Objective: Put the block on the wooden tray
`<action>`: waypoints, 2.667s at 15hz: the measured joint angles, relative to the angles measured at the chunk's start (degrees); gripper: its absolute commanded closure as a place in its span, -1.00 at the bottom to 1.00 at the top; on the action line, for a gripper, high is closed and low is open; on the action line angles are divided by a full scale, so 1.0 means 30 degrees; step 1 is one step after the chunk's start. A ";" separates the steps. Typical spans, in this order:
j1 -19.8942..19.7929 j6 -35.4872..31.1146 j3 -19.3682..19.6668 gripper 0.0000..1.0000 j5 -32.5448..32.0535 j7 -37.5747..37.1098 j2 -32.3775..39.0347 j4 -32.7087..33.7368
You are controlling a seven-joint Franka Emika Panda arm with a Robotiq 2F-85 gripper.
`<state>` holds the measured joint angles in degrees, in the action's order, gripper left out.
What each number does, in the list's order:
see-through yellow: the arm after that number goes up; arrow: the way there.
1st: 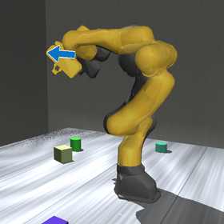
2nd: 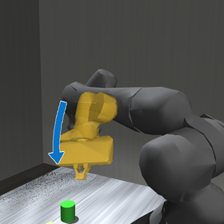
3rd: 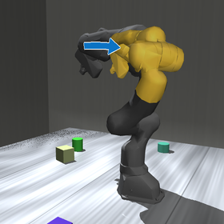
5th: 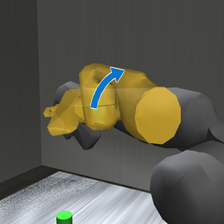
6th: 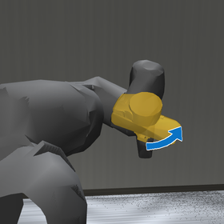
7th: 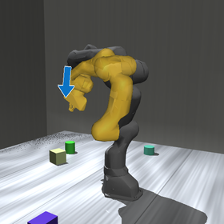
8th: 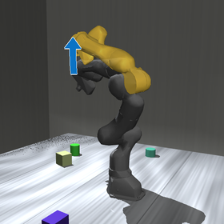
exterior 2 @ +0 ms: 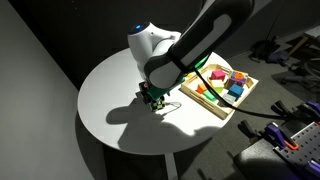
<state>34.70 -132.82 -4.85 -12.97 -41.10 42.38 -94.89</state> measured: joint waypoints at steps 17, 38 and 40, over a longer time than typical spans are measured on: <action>0.0209 0.0085 0.0292 -1.00 0.0022 -0.0108 0.1073 0.1353; 0.0290 0.0859 0.0557 -0.31 0.0023 -0.0117 0.2155 0.2889; 0.0292 0.0993 0.0569 -0.02 0.0023 -0.0117 0.2270 0.3091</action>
<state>35.58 -129.84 -3.14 -12.90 -41.45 49.19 -85.61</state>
